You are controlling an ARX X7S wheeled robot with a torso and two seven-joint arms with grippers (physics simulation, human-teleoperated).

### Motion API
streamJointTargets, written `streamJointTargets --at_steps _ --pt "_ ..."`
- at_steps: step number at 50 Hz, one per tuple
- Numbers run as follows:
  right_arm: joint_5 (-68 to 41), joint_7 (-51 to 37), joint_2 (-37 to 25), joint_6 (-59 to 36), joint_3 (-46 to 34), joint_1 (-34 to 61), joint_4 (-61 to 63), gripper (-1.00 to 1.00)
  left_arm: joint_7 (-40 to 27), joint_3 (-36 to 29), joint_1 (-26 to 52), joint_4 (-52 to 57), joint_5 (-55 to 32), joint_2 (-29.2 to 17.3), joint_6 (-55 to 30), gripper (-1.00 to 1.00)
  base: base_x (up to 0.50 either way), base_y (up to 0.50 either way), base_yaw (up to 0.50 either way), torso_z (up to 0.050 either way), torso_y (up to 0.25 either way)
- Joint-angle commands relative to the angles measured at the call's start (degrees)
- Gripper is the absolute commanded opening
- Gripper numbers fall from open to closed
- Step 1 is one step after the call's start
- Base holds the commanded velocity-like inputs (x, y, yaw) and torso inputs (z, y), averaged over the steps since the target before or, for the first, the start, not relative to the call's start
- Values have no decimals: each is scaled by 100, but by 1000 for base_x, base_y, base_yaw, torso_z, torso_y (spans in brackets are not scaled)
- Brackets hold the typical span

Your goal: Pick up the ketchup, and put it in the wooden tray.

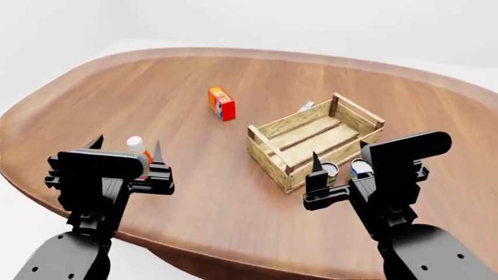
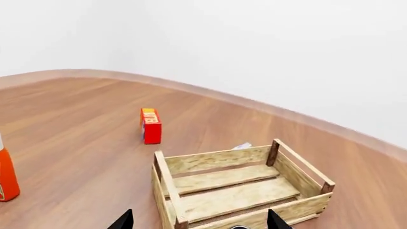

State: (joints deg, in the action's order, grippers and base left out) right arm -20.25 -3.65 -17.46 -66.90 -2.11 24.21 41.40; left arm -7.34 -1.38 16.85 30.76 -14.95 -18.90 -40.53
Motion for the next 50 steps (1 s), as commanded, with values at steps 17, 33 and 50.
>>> streamJointTargets --at_steps 17,33,50 --pt "-143 -20 -62 -146 69 108 135 100 -78 46 292 120 -95 -94 -268 100 417 91 0 0 0" --pt "-168 -96 -48 -172 19 119 152 100 -93 78 275 111 -128 -129 -228 100 416 90 0 0 1" --pt "-187 -166 -58 -150 -27 93 201 100 -46 93 181 58 -154 -177 -47 100 269 58 0 0 1"
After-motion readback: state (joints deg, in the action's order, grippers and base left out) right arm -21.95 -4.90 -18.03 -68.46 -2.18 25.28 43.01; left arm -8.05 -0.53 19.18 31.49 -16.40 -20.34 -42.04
